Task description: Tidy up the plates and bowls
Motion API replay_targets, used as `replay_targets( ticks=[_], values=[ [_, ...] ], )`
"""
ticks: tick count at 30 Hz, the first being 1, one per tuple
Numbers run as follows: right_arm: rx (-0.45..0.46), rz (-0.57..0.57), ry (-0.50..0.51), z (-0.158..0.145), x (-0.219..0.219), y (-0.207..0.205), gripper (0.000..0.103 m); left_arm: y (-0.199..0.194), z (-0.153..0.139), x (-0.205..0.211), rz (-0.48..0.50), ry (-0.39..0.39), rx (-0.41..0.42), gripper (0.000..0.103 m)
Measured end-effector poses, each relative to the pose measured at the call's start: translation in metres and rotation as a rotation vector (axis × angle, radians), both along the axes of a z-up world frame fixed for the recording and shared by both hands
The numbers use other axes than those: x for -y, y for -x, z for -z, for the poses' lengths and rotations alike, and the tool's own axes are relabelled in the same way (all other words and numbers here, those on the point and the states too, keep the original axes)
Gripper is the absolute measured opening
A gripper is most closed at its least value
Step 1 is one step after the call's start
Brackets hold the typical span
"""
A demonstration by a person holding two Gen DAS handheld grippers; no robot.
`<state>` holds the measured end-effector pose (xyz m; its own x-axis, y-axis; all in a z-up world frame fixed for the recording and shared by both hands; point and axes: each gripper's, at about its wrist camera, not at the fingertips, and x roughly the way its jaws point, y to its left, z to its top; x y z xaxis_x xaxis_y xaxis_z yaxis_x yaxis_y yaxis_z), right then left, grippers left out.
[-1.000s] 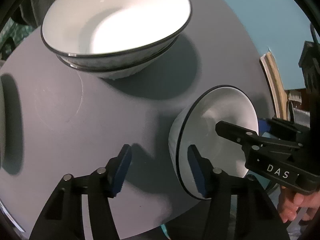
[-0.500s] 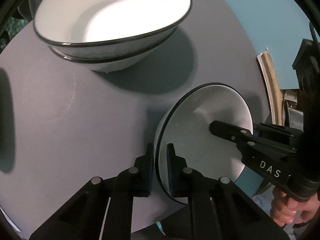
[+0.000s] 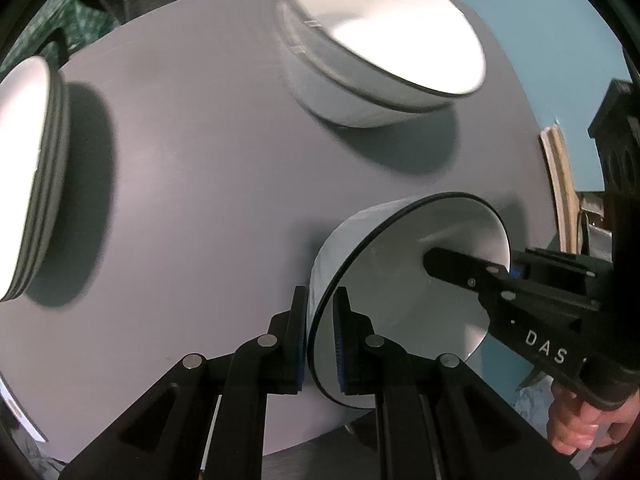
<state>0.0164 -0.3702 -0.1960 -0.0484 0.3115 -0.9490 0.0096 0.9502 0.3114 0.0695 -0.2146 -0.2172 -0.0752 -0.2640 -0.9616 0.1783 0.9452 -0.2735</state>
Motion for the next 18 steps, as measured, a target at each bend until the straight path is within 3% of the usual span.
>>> replay_targets(
  ticks=[5, 18],
  values=[
    [-0.009, -0.017, -0.025, 0.009, -0.018, -0.002, 0.010, -0.001, 0.006, -0.015, -0.029, -0.017, -0.007, 0.011],
    [-0.038, 0.014, -0.045, -0.001, 0.030, -0.021, 0.010, 0.005, 0.022, 0.000, -0.015, -0.004, -0.034, 0.012]
  ],
)
